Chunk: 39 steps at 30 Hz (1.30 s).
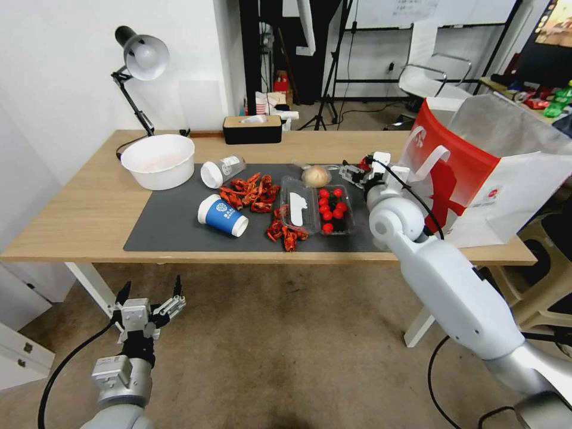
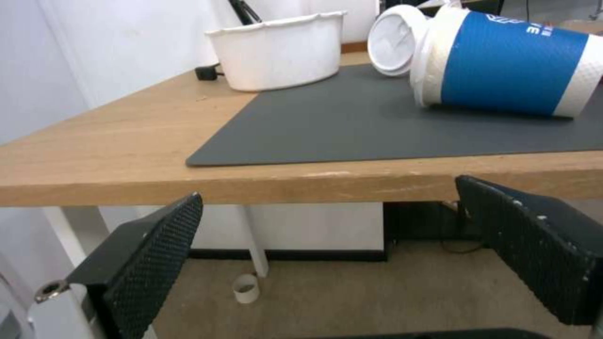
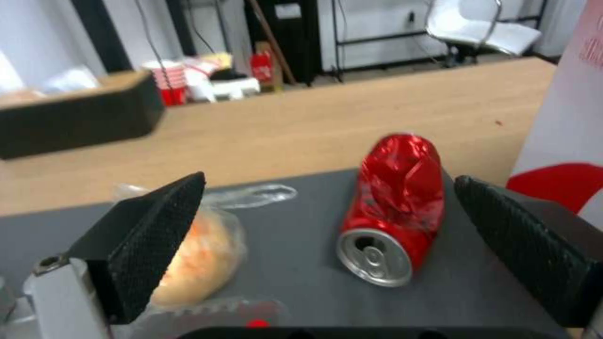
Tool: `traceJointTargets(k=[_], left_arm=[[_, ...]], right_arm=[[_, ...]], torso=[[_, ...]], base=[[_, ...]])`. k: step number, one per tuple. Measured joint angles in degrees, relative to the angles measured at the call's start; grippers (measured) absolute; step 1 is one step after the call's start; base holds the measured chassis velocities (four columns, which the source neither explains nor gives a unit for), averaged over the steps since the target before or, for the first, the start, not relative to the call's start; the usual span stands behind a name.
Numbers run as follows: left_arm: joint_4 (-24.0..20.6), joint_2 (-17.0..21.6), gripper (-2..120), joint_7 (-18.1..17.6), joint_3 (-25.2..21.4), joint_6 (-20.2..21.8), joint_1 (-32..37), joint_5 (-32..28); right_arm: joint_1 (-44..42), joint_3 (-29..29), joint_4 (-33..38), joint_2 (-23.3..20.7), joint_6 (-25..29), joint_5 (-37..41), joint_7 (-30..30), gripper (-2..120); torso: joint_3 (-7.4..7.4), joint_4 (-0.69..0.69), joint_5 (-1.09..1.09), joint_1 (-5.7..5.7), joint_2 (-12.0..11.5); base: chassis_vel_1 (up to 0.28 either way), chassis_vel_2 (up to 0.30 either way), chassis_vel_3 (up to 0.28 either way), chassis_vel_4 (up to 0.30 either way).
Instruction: Pick up the trash from the table and place it into the takeout bag.
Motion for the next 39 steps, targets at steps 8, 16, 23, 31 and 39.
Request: traceJointTargets(k=[8, 16, 23, 31, 39], left_arm=[[0.03, 0.16, 100, 0.18, -0.2, -0.01, -0.03, 0.0], [0.09, 0.3, 100, 0.5, -0.37, -0.01, -0.02, -0.08], [0.12, 0.41, 100, 0.52, -0.19, -0.11, 0.13, -0.55], [-0.9, 0.44, 100, 0.53, -0.03, -0.22, 0.78, -0.91], [-0.91, 0.69, 100, 0.49, -0.2, -0.42, 0.94, -1.03]], right_arm=[[3.92, -1.34, -7.1, 2.27, -1.42, 0.3, 1.62, 100], [8.28, -2.82, -14.07, 5.31, -2.39, 0.73, 2.5, 100], [11.2, -4.9, -18.61, 6.47, -2.89, 0.73, 3.18, 100], [13.98, -5.44, -22.36, 8.1, -4.29, 0.82, 4.88, 100], [15.24, -5.48, -25.89, 9.86, -5.46, 0.98, 6.01, 100]], torso=[[0.0, 0.0, -0.01, 0.0, 0.0], [0.0, 0.01, -0.01, 0.0, 0.0], [0.0, 0.0, 0.0, -0.01, 0.0], [-0.01, 0.0, 0.0, -0.01, 0.01], [-0.01, 0.0, 0.0, -0.01, 0.01]], base=[[0.0, 0.0, 0.0, 0.0], [0.0, 0.0, 0.0, 0.0], [0.0, 0.0, 0.0, 0.0], [0.0, 0.0, 0.0, 0.0], [0.0, 0.0, 0.0, 0.0]])
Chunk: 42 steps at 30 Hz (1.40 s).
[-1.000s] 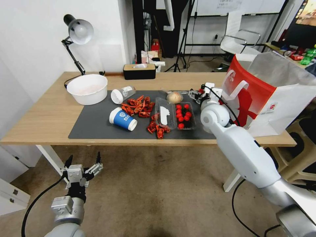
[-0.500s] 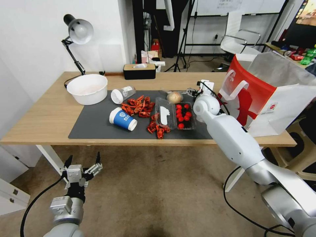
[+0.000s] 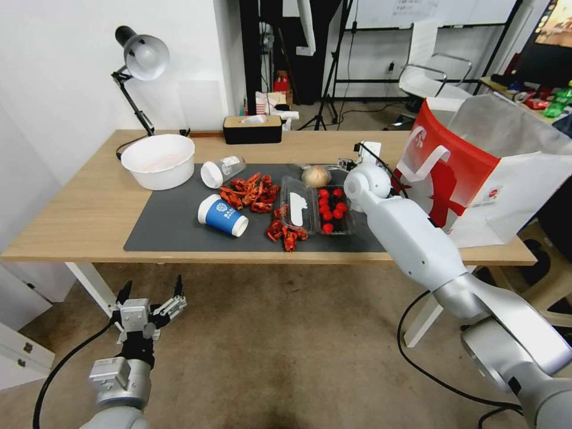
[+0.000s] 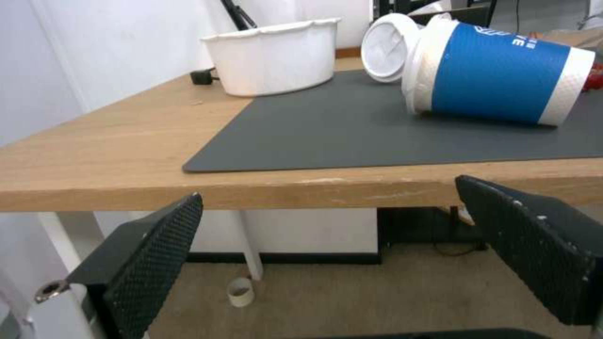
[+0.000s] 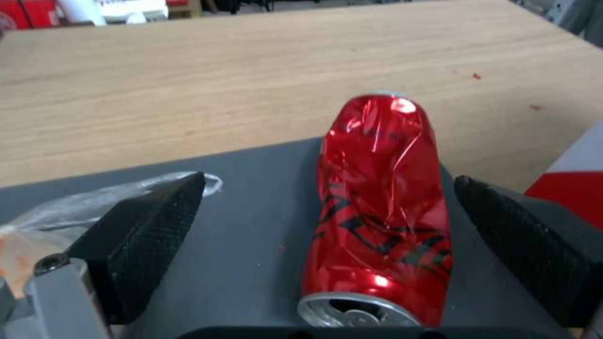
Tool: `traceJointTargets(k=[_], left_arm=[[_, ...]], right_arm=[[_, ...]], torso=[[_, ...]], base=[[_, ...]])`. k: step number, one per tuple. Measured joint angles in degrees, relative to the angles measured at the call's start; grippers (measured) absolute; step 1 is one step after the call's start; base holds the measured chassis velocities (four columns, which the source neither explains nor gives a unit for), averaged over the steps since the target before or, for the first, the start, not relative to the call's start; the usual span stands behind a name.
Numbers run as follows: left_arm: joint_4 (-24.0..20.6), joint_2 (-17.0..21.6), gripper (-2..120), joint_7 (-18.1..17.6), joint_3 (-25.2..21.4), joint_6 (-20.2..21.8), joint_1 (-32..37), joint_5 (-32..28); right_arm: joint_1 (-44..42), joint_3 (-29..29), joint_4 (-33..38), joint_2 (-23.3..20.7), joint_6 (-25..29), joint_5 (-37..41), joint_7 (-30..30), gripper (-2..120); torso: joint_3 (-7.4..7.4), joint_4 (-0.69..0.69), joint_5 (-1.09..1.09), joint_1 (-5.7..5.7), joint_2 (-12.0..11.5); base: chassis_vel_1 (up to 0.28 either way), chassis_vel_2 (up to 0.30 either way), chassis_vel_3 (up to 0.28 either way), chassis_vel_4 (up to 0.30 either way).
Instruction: Pick up the trash from the table and place it into the takeout bag.
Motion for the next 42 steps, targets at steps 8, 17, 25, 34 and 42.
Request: traceJointTargets(k=[8, 17, 25, 34, 42], left_arm=[[0.01, 0.15, 100, -0.02, -0.33, -0.04, 0.01, -0.09], [0.07, 0.16, 100, -0.03, -0.7, -0.08, -0.06, -0.26], [0.13, 0.25, 100, -0.03, -0.91, -0.1, -0.2, -0.47], [0.37, 0.32, 100, -0.06, -0.99, -0.11, -0.28, -0.48], [0.35, 0.36, 100, -0.11, -1.02, -0.15, -0.22, -0.48]], right_arm=[[0.89, 0.08, -2.81, 0.87, -0.58, 0.1, 0.0, 100], [2.93, 0.48, -7.42, 2.55, -1.44, 0.1, 0.68, 100], [3.41, 1.18, -9.84, 3.48, -1.69, 0.1, 0.8, 100], [3.44, 2.25, -11.47, 3.97, -1.72, 0.1, 1.32, 100], [3.14, 2.95, -11.89, 3.92, -1.72, 0.57, 2.3, 100]], torso=[[0.0, 0.0, 0.0, 0.0, 0.0], [0.0, 0.0, -0.01, 0.0, 0.0], [0.0, 0.0, 0.0, 0.0, -0.01], [0.0, 0.0, 0.0, 0.0, -0.01], [0.0, 0.0, 0.0, 0.0, -0.01]], base=[[0.0, 0.0, 0.0, 0.0], [0.0, 0.0, 0.0, 0.0], [0.0, 0.0, 0.0, 0.0], [0.0, 0.0, 0.0, 0.0], [0.0, 0.0, 0.0, 0.0]])
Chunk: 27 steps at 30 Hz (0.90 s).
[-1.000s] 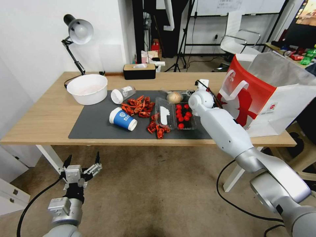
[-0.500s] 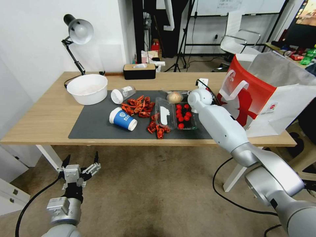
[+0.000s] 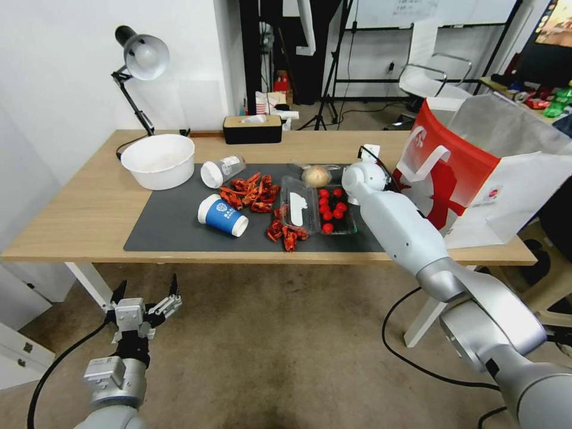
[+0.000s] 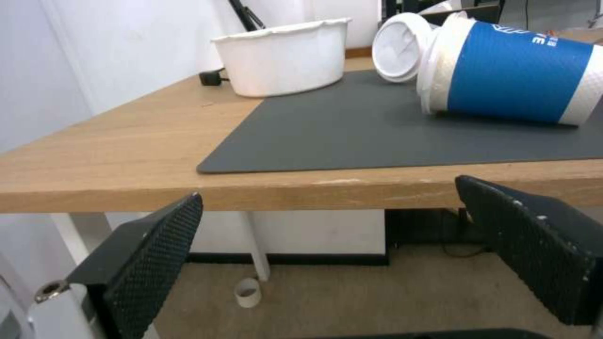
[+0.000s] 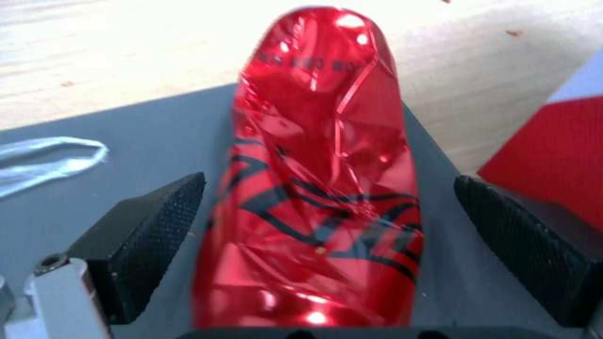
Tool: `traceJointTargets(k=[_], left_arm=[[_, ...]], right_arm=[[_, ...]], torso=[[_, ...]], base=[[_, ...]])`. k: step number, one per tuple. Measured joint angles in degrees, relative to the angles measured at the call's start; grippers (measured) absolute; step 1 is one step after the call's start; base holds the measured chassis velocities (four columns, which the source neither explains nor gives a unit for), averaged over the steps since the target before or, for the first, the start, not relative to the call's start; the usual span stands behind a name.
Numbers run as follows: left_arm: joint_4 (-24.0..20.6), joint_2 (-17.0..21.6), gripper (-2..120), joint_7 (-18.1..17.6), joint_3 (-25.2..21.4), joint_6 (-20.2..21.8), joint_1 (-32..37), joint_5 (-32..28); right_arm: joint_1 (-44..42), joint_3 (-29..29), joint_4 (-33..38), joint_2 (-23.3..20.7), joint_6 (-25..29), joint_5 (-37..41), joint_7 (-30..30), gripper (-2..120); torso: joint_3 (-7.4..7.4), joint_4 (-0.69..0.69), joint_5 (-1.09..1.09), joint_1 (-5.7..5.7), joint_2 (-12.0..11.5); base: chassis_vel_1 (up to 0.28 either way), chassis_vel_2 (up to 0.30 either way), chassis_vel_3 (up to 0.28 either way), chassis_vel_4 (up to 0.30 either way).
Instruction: Pick up the trash from the table and place it into the takeout bag.
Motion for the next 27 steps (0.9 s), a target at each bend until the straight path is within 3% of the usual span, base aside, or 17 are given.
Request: traceJointTargets(k=[6, 17, 27], left_arm=[[-0.06, -0.01, 100, -0.11, -0.19, -0.01, -0.04, -0.06], [-0.12, 0.12, 100, -0.23, -0.2, -0.01, -0.09, 0.01], [-0.46, 0.23, 100, -0.27, -0.16, -0.01, 0.05, 0.07]], right_arm=[[-0.15, 0.54, -0.21, 0.05, 0.0, 1.55, 1.1, 97], [-0.72, 0.59, 0.34, 0.16, 0.5, 2.7, 1.8, 56], [-1.05, 0.36, 1.13, 0.16, 0.72, 3.17, 2.39, 51]], torso=[[0.0, 0.0, 0.0, 0.0, 0.0], [-0.01, 0.03, -0.01, -0.01, 0.01], [0.0, -0.02, 0.0, 0.0, 0.01]], base=[[0.0, 0.0, 0.0, 0.0], [0.0, 0.0, 0.0, 0.0], [0.0, 0.0, 0.0, 0.0]])
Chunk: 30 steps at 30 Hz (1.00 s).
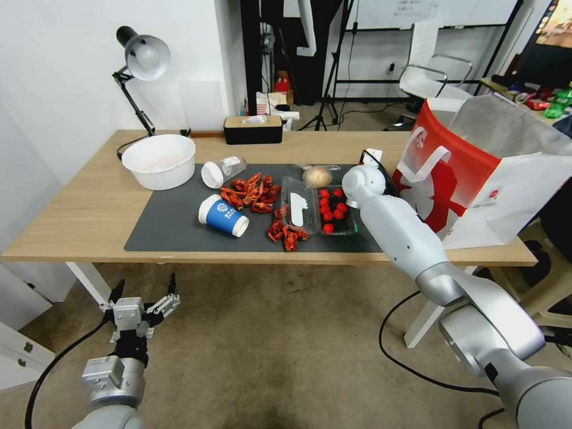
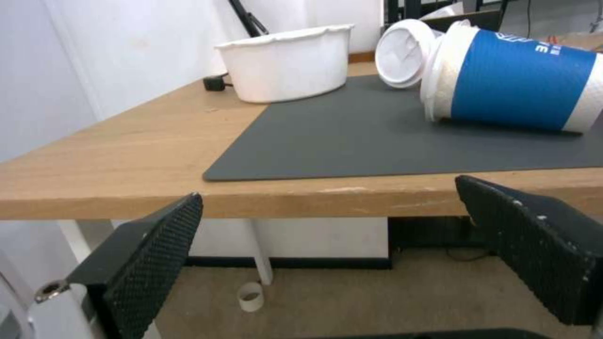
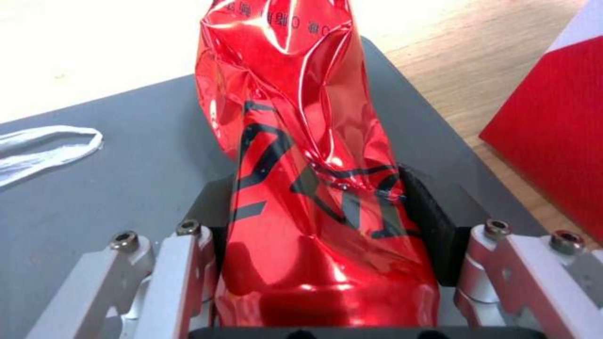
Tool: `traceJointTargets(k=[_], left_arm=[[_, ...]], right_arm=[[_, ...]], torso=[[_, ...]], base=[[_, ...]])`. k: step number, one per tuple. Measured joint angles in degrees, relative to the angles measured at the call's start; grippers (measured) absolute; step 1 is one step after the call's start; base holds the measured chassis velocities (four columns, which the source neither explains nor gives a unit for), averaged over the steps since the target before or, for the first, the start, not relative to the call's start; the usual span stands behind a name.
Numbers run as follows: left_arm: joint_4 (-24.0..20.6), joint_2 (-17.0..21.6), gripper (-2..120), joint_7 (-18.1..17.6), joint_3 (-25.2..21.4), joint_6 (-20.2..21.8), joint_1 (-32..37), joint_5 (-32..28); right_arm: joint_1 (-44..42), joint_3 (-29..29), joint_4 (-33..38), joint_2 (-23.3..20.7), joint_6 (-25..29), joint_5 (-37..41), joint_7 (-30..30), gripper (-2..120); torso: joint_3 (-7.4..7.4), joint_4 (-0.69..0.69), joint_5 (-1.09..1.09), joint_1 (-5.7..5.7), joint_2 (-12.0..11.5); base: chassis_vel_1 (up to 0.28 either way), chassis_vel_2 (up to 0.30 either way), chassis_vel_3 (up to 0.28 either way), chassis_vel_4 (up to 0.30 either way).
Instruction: Pick up the trash from the table and place it into the takeout bag.
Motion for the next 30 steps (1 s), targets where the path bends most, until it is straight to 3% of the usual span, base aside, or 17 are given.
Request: traceJointTargets(k=[9, 20, 30], left_arm=[[-0.19, -0.03, 100, -0.02, 0.01, 0.0, 0.05, 0.09], [-1.03, -0.23, 100, -0.02, -0.48, -0.03, 0.21, 0.07], [-1.14, -0.57, 100, -0.03, -1.18, -0.06, 0.71, 0.31]], right_arm=[[-1.13, -0.31, 3.83, -1.55, -0.2, 0.61, 0.29, 51], [-5.9, -3.42, 29.11, -10.9, 0.22, 1.87, 0.44, 51], [-9.77, -3.07, 43.45, -15.81, -0.56, 4.3, 0.92, 51]], torso=[[0.02, 0.02, 0.02, 0.01, -0.01], [0.0, 0.01, 0.0, 0.0, 0.0], [0.0, 0.03, -0.01, 0.0, 0.0]], base=[[0.0, 0.0, 0.0, 0.0], [0.0, 0.0, 0.0, 0.0], [0.0, 0.0, 0.0, 0.0]])
